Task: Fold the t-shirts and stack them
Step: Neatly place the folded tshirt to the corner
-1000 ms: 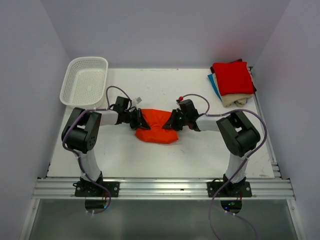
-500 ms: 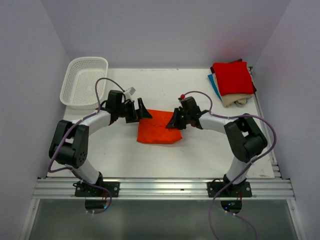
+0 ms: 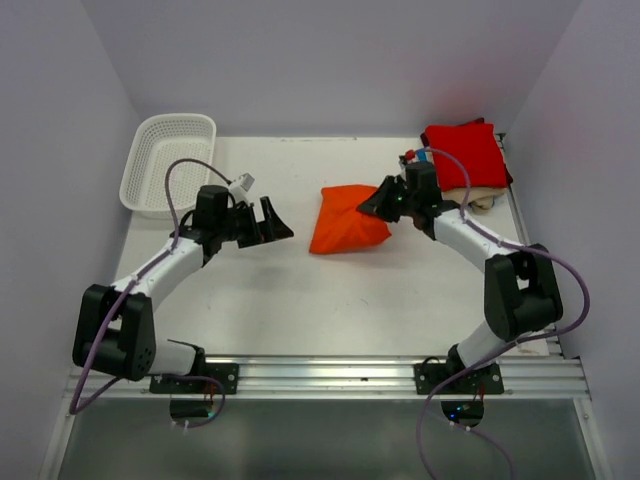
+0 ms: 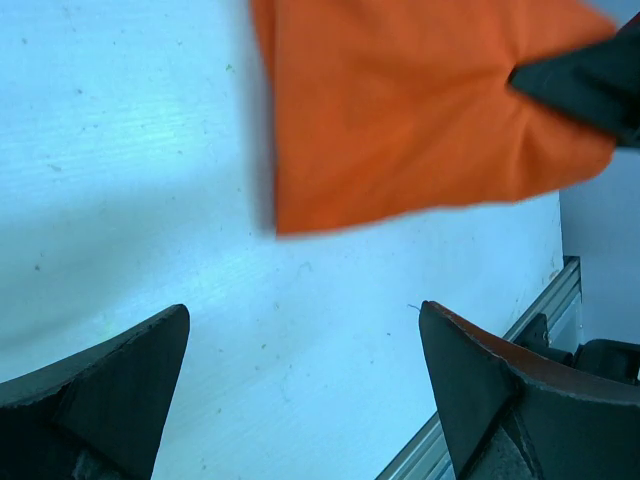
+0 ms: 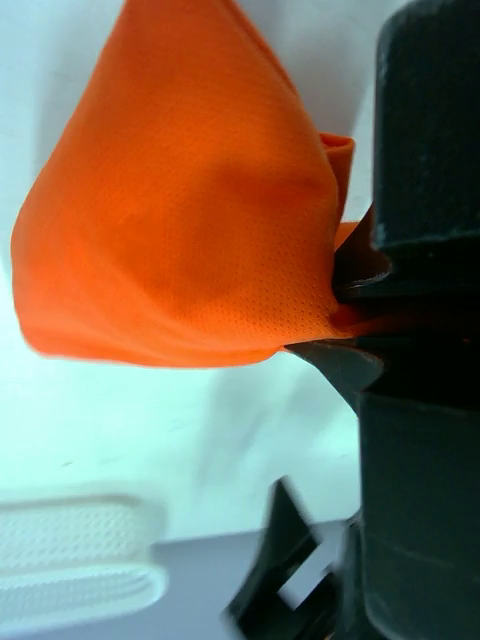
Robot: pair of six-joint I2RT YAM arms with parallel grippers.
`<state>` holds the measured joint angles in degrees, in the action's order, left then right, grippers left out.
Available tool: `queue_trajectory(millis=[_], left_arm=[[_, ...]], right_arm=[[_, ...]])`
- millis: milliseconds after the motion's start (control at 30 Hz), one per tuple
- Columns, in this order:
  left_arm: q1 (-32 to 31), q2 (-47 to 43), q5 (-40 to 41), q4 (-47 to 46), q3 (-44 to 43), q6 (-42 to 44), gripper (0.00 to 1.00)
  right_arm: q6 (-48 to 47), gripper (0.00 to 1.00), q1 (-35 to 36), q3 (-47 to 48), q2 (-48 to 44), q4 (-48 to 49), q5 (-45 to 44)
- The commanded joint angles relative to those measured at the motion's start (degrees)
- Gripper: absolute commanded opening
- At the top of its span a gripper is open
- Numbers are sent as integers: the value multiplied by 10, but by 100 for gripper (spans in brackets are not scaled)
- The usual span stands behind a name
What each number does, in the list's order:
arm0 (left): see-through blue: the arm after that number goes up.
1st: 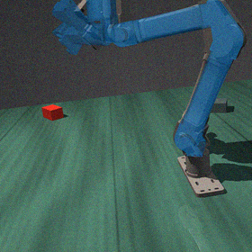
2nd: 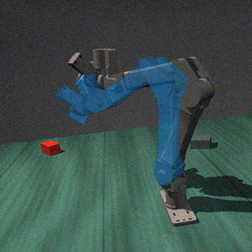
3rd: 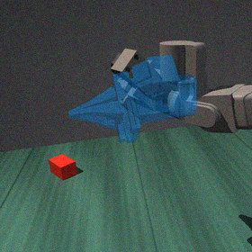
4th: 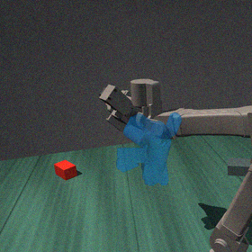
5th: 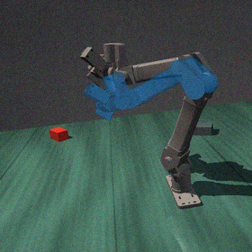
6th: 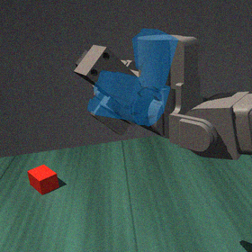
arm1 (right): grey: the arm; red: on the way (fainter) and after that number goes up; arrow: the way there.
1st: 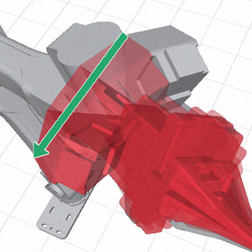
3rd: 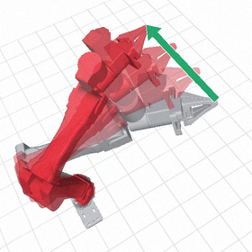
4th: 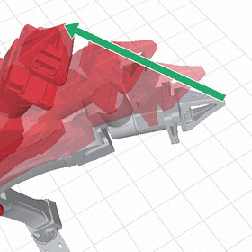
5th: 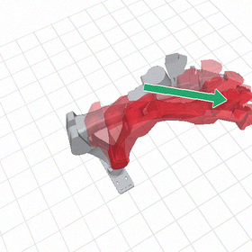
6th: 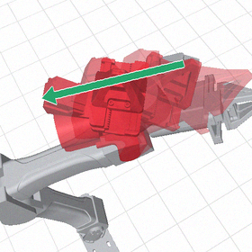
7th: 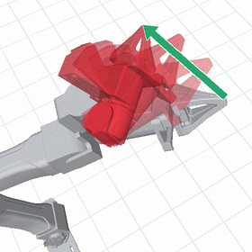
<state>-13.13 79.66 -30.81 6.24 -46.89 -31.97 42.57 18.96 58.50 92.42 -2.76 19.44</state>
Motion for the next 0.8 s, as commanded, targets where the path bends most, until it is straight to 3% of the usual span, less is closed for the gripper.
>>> queue_trajectory(millis=[0, 267, 433, 767], left_arm=[[5, -46, 15, 25, 30, 0, 100], [6, -91, 8, 32, 80, 1, 100], [6, -122, 5, 43, 99, 8, 100], [10, -144, 9, 55, 116, 26, 100]], right_arm=[[35, 0, -53, 69, -29, 58, 17], [174, 0, -166, 124, 25, 241, -42], [213, 0, -226, 112, 48, 383, -145], [232, 0, -318, 167, 143, 554, -182]])
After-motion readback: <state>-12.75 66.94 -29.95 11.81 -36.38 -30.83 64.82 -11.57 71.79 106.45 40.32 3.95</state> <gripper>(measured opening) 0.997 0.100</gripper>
